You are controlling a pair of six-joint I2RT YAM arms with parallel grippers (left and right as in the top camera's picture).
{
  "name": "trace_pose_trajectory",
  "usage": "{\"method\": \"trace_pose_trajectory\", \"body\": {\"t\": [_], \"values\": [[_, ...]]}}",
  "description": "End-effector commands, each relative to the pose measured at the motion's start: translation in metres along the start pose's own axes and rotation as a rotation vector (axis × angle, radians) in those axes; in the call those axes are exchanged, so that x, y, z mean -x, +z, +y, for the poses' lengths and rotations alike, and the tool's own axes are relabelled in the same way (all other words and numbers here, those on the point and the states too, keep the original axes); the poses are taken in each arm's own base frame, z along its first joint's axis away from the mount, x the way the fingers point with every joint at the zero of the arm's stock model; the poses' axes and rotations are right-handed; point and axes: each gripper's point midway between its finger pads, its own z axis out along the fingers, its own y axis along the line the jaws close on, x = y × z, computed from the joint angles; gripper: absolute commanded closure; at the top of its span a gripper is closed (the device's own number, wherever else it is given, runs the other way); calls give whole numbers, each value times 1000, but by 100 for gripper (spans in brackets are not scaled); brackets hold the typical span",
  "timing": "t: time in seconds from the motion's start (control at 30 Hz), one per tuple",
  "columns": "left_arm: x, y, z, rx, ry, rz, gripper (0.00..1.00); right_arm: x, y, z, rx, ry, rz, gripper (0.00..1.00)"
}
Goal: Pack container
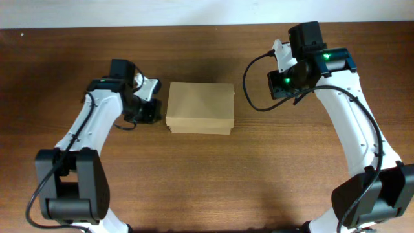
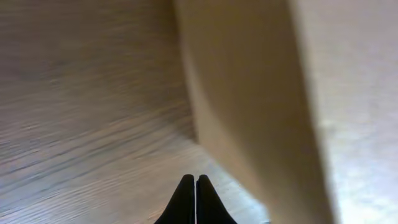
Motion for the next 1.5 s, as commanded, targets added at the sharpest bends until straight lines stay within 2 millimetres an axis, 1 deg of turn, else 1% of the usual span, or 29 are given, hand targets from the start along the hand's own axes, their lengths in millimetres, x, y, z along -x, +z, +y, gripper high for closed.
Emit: {"method": "trace_pose_trajectory", "body": {"t": [0.0, 0.03, 0.1, 0.2, 0.27, 0.33, 0.37, 0.4, 0.43, 0.47, 0.53, 0.57, 0.63, 0.7, 0.77, 0.83, 0.9, 0.93, 1.0, 1.07, 1.1, 1.17, 1.23, 1.3, 1.37, 1.47], "values": [[20, -24, 30, 51, -63, -78, 92, 1, 1, 1, 12, 8, -3, 96], [25, -30, 36, 57, -75, -97, 86, 1, 1, 1, 11, 8, -4, 96], [33, -40, 47, 70, -89, -135, 80, 7, 1, 0, 9, 5, -26, 96], [40, -46, 57, 82, -100, -173, 75, 23, 0, -2, 1, -4, -94, 96], [41, -48, 61, 85, -107, -181, 73, 34, -1, -2, -2, -10, -136, 96], [39, -48, 61, 80, -112, -173, 74, 37, -2, -2, 1, -11, -149, 96], [37, -51, 59, 82, -100, -162, 85, 39, -3, -2, 2, 0, -157, 96], [35, -54, 58, 89, -76, -150, 92, 41, -6, -2, 0, 5, -166, 96], [35, -59, 57, 99, -62, -146, 94, 43, -9, -3, -6, 6, -172, 96], [38, -67, 55, 108, -54, -153, 94, 45, -13, -4, -17, 13, -179, 96], [51, -90, 48, 120, -32, -206, 94, 50, -25, -7, -41, 13, -189, 96], [59, -106, 44, 135, -17, -245, 94, 51, -33, -10, -64, 14, -192, 96], [72, -145, 39, 197, 8, -322, 94, 55, -59, -19, -132, 19, -199, 96], [78, -185, 37, 291, 22, -385, 94, 59, -93, -25, -196, 19, -225, 96], [80, -226, 34, 387, 45, -440, 94, 62, -129, -31, -264, 17, -257, 96], [77, -258, 30, 461, 65, -476, 94, 61, -162, -34, -320, 13, -292, 96], [70, -280, 26, 527, 82, -485, 94, 62, -184, -30, -313, 41, -341, 96], [66, -286, 24, 555, 89, -478, 94, 61, -194, -25, -307, 39, -361, 96], [60, -295, 15, 567, 100, -484, 94, 54, -206, -21, -310, 34, -379, 96], [55, -300, 4, 561, 119, -495, 94, 47, -215, -20, -308, 41, -396, 96], [52, -306, -1, 563, 127, -513, 94, 42, -221, -19, -309, 41, -407, 96], [45, -320, -5, 588, 127, -545, 94, 32, -229, -19, -312, 45, -429, 96], [35, -334, -11, 605, 129, -583, 94, 19, -235, -23, -337, 56, -446, 96], [23, -345, -17, 620, 132, -618, 94, 1, -242, -29, -375, 70, -475, 96], [8, -352, -16, 657, 123, -641, 94, -19, -248, -32, -406, 79, -517, 96], [-17, -354, -16, 696, 114, -673, 94, -53, -261, -38, -466, 102, -584, 96]]}}
